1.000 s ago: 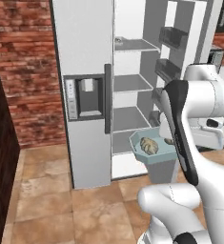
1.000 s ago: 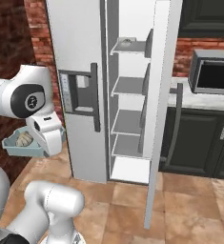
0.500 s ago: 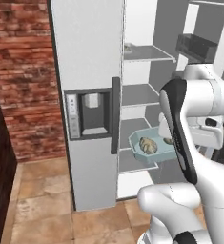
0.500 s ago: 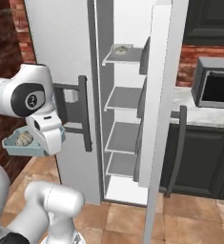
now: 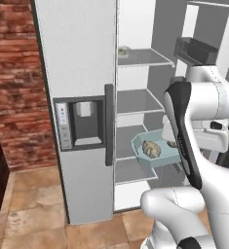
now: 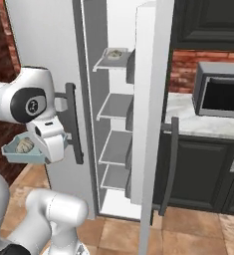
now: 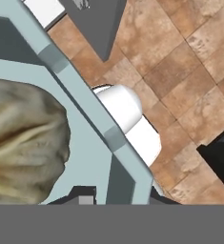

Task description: Place two dumplings into each of the tupperware containers and then place the containers in the fridge.

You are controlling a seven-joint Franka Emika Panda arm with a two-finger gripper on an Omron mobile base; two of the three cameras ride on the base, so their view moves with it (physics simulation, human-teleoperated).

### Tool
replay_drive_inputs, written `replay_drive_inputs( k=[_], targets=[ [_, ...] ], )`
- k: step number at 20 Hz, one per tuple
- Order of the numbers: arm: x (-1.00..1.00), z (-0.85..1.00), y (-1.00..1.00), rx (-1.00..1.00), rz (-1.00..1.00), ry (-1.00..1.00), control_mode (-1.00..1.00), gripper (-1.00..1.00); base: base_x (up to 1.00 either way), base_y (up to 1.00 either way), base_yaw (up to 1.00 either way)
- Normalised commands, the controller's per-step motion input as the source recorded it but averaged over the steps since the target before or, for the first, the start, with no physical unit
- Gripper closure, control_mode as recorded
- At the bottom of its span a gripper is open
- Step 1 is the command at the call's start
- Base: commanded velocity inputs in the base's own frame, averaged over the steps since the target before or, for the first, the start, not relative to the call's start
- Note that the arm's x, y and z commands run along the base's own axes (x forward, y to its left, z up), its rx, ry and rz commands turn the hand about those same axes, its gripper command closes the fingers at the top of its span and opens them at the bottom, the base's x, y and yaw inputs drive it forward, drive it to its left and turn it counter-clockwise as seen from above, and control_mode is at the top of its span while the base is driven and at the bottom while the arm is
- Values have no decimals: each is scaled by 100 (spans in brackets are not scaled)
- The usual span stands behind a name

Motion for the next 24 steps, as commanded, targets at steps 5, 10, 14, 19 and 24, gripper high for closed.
replay_drive_inputs(
  k=[5, 10, 14, 19, 24],
  targets=[
    [0, 0, 0, 0, 0, 0, 100, 100, 54, -32, -8],
    [0, 0, 0, 0, 0, 0, 100, 100, 59, -5, -28],
    [0, 0, 0, 0, 0, 0, 100, 100, 49, 0, -39],
    [0, 0, 0, 0, 0, 0, 100, 100, 48, 0, -34],
    [0, 0, 0, 0, 0, 0, 100, 100, 59, -8, -10]
  ],
)
